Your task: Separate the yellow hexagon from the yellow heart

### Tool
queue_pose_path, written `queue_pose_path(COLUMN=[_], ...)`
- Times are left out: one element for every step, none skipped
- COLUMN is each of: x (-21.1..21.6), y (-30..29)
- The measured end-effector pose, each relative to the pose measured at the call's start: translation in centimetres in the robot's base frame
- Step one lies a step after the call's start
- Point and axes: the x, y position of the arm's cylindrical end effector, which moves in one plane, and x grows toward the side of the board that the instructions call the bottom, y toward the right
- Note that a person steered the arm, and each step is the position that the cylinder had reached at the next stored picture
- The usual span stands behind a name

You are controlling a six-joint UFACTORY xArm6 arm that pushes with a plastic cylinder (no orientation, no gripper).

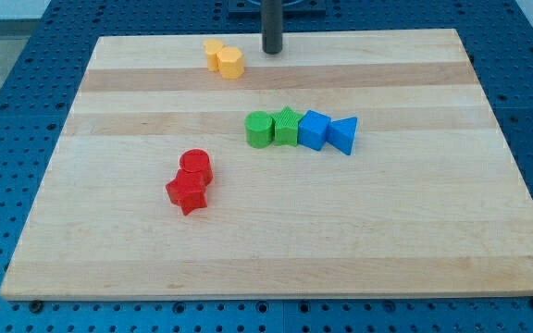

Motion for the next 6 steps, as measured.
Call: queue_pose_path(x=[5.3,10.7,9.4,4.9,-0.3,-3.6], y=[-2.9,-3.4,-1.1,2.5,3.1,2.3])
